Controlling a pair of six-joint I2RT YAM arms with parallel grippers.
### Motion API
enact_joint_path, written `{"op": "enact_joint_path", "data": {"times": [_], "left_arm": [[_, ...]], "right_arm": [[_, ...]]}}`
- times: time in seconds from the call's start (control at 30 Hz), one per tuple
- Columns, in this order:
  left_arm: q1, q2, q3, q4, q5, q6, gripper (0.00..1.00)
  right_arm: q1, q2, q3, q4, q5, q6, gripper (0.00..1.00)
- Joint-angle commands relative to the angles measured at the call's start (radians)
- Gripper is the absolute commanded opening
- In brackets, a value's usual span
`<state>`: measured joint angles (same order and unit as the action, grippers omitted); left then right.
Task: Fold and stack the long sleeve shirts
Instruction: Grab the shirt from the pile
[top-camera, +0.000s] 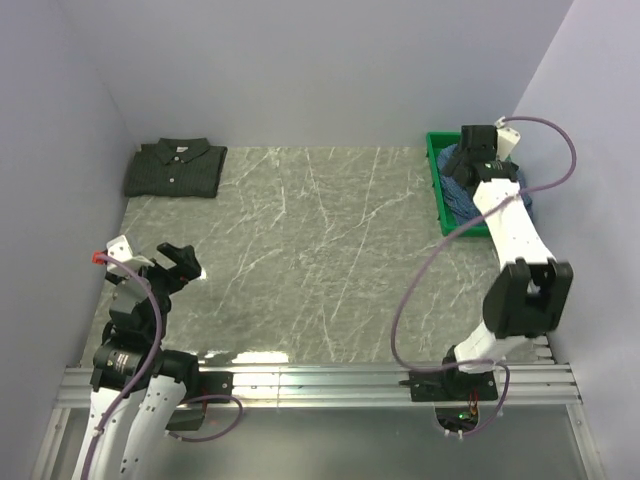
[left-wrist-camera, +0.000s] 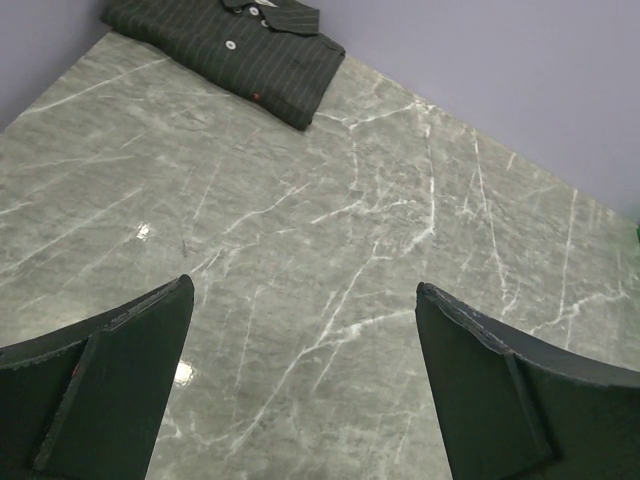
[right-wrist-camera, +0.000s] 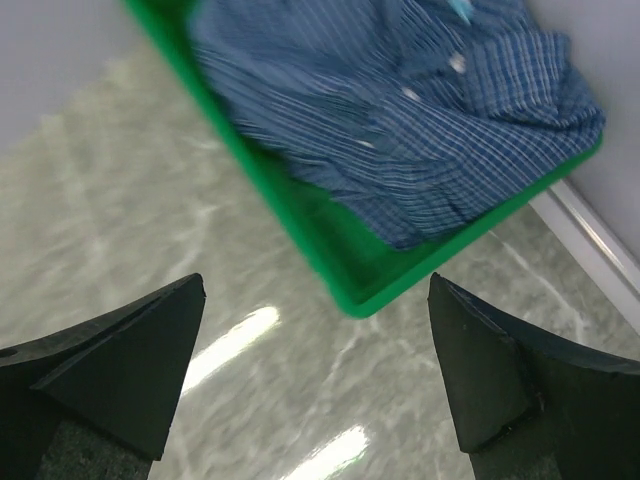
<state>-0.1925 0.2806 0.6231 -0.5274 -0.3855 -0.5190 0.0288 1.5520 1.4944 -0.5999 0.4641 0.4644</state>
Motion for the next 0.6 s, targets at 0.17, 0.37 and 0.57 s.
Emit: {"op": "enact_joint_path", "data": {"times": [0.17, 0.37, 0.57], "left_arm": [[-0.018, -0.02, 0.007, 0.037, 0.031, 0.0, 0.99], [-0.018, 0.005, 0.01, 0.04, 0.043, 0.007, 0.99], [-0.018, 0.025, 0.013, 0.041, 0.046, 0.007, 0.99]], "right_arm": [[-0.19, 0.278, 0.093, 0.095, -0.044, 0.076, 1.0], [-0.234, 0.448, 0.145, 0.189, -0.103, 0.06, 0.99], [-0.244, 0.536, 0.175, 0.226, -0.153, 0.008, 0.39]]}}
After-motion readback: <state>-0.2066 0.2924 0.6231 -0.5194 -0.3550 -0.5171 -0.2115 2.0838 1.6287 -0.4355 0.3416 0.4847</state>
